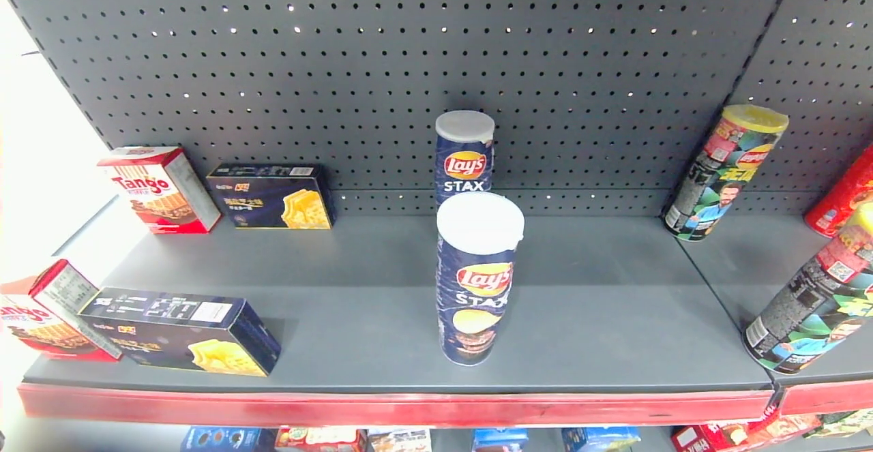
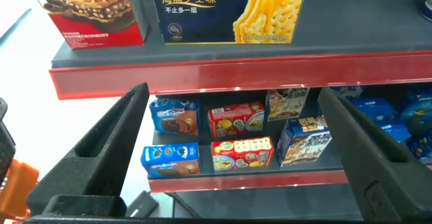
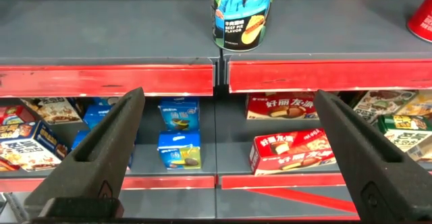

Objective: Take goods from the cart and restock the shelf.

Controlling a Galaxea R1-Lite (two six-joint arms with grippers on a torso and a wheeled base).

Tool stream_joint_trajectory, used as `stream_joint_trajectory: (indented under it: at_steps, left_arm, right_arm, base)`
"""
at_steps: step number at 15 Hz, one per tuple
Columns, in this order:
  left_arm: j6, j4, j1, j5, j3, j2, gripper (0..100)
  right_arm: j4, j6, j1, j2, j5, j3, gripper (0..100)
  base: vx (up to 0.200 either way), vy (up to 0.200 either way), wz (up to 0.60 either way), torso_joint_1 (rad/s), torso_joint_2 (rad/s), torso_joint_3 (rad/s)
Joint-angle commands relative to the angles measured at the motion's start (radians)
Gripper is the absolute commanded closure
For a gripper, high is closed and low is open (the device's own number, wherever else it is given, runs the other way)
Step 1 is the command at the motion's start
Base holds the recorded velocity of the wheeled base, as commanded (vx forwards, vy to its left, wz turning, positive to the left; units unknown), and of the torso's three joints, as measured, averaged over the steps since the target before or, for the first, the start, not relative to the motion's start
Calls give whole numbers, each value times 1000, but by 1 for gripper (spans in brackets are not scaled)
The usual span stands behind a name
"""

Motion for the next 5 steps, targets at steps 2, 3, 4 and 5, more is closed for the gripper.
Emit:
stream_joint_trajectory:
  at_steps: [2, 3, 4, 5]
  left_arm:
    - [0, 0, 0, 0, 0, 0, 0]
    - [0, 0, 0, 0, 0, 0, 0]
    - [0, 0, 0, 0, 0, 0, 0]
    - [0, 0, 0, 0, 0, 0, 0]
  right_arm:
    - [0, 0, 0, 1, 5, 0, 0]
    - [0, 0, 0, 1, 5, 0, 0]
    - [0, 0, 0, 1, 5, 0, 0]
    - [0, 2, 0, 1, 5, 0, 0]
  base:
    - [0, 0, 0, 0, 0, 0]
    - [0, 0, 0, 0, 0, 0]
    - [0, 0, 0, 0, 0, 0]
    - [0, 0, 0, 0, 0, 0]
